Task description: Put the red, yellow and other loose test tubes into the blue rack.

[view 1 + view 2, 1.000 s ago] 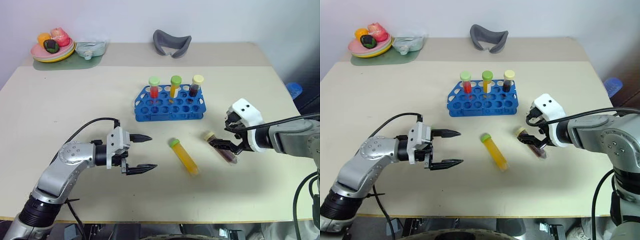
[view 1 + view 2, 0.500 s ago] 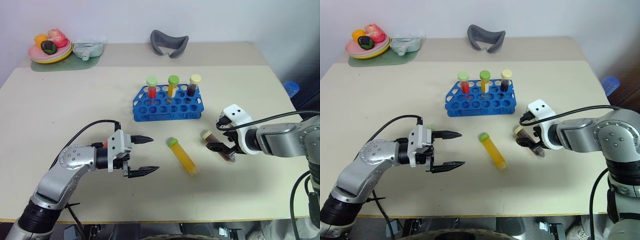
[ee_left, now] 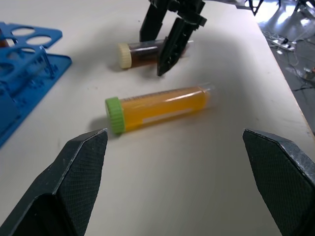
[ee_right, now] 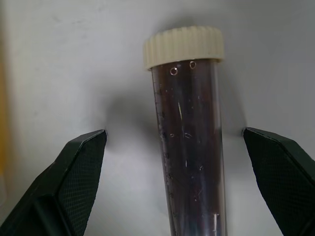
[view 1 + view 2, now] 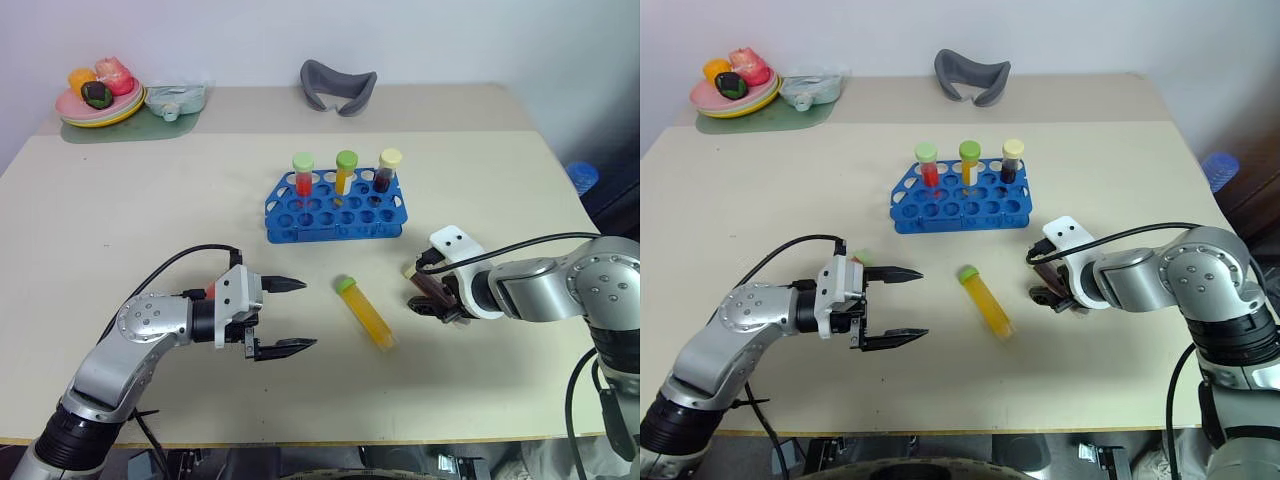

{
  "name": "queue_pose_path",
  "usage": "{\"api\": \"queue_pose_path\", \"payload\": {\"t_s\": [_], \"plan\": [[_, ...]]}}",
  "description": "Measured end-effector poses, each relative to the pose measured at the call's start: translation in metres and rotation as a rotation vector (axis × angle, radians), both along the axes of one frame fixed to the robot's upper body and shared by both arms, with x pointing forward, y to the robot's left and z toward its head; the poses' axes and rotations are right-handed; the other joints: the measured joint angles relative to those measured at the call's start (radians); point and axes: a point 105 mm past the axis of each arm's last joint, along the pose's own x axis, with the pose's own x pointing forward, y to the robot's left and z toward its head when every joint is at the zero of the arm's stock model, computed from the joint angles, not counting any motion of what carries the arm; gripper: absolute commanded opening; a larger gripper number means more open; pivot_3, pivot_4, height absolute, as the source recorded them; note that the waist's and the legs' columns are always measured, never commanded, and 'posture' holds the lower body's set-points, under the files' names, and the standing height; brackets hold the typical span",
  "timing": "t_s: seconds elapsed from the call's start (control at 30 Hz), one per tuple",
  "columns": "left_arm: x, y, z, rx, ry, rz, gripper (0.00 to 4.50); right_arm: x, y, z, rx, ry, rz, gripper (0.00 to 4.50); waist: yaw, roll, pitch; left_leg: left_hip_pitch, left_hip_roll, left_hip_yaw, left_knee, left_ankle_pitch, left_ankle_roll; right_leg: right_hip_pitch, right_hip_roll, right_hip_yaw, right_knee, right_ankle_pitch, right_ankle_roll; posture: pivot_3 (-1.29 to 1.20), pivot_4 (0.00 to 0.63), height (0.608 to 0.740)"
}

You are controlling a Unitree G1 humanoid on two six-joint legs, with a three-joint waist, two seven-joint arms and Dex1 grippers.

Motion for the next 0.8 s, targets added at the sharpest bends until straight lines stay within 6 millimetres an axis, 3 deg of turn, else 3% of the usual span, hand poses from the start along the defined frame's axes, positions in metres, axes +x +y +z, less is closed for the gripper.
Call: {"api": "queue_pose_path", "payload": {"t_s": [0.13,0.27,0.8], "plan": [[-0.002,0.001,-0.003,-0.001,0.006,0.002,4.5,0.003,-0.002,0.0,-0.007,-0.007,-0.016,3.34,-0.001,0.0,0.0,0.0,0.0,0.0,0.001,0.0,0.0,0.0,0.0,0.0,0.001,0.0,0.0,0.0,0.15,0.74],[-0.003,0.003,-0.006,0.003,0.002,0.005,4.5,0.006,0.0,0.0,-0.005,-0.014,-0.018,1.4,-0.001,0.0,0.0,0.0,0.0,0.0,0.001,0.0,0.0,0.0,0.0,0.0,0.001,0.0,0.0,0.0,0.15,0.74],[-0.004,0.007,-0.012,0.001,0.001,0.02,4.5,0.007,0.004,0.003,-0.019,-0.035,0.015,1.4,-0.003,0.0,0.0,0.0,0.0,0.0,0.001,0.0,0.0,0.0,0.0,0.0,0.001,0.0,0.0,0.0,0.15,0.74]]}}
